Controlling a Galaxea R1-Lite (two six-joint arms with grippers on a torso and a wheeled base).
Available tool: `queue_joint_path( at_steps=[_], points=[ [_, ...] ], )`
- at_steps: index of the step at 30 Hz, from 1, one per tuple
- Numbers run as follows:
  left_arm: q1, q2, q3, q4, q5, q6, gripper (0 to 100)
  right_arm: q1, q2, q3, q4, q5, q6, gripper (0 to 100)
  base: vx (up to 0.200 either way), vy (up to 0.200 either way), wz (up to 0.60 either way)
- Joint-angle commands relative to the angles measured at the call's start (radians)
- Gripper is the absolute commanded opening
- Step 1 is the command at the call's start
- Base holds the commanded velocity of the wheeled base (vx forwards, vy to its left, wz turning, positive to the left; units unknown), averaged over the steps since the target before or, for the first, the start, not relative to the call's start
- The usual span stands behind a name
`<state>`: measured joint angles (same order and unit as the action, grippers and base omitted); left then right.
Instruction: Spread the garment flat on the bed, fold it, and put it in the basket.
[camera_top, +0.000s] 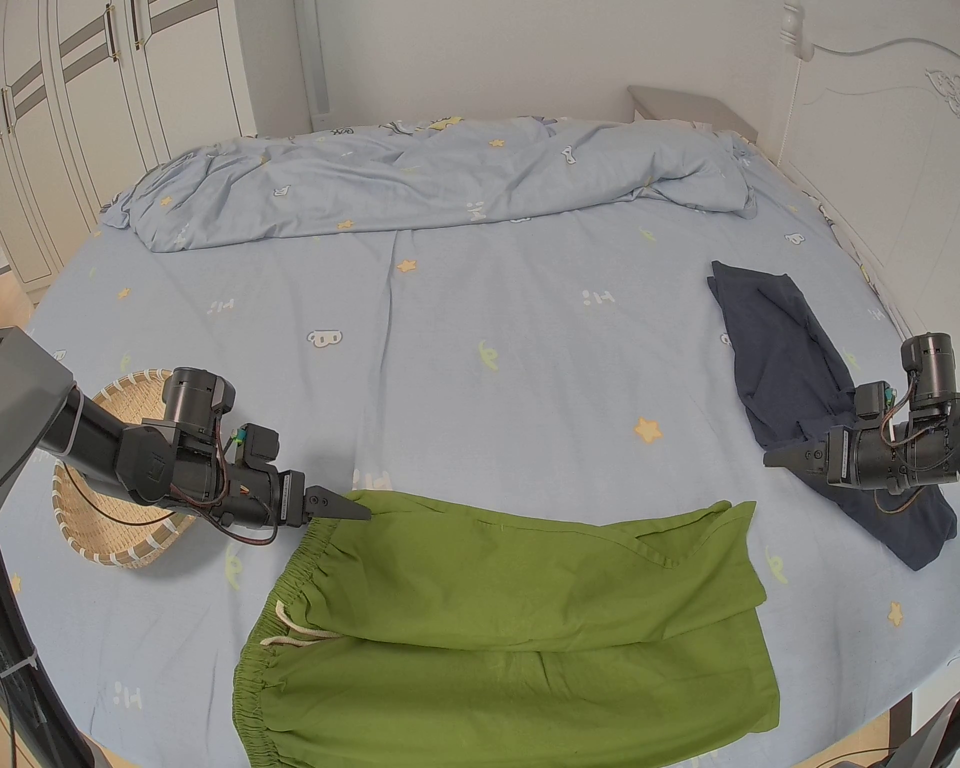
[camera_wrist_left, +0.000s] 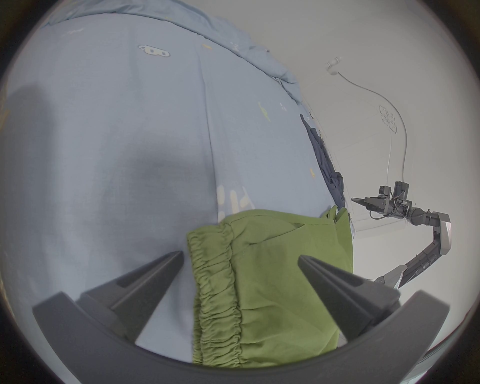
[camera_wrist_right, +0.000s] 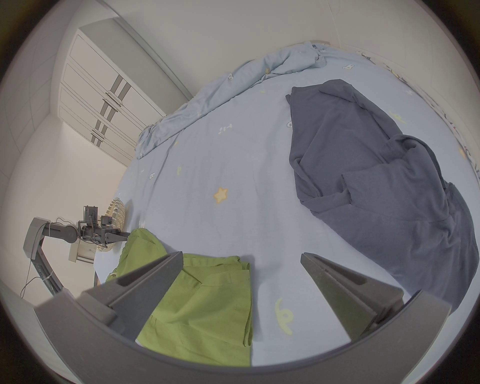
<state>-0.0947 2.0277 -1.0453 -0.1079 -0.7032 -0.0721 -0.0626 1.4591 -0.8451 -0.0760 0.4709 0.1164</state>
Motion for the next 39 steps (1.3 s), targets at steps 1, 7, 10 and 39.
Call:
queue_joint_path(
  at_steps=[1,7,10,39],
  points=[
    [-0.002,0.009,-0.001,0.000,-0.001,-0.002,0,0.000,0.001,0.000,-0.001,0.000,0.000,100,0.000,0.000,0.00],
    [0.000,-0.004,0.001,-0.001,0.001,0.000,0,0.000,0.001,0.000,-0.001,0.000,0.000,100,0.000,0.000,0.00],
    [0.006,-0.041,0.007,-0.001,0.001,0.000,0,-0.002,0.000,0.000,-0.001,0.000,-0.001,100,0.000,0.000,0.00],
    [0.087,-0.198,0.042,-0.001,-0.001,-0.002,0,-0.072,0.165,-0.003,-0.002,0.293,0.009,100,0.000,0.000,0.00]
  ],
)
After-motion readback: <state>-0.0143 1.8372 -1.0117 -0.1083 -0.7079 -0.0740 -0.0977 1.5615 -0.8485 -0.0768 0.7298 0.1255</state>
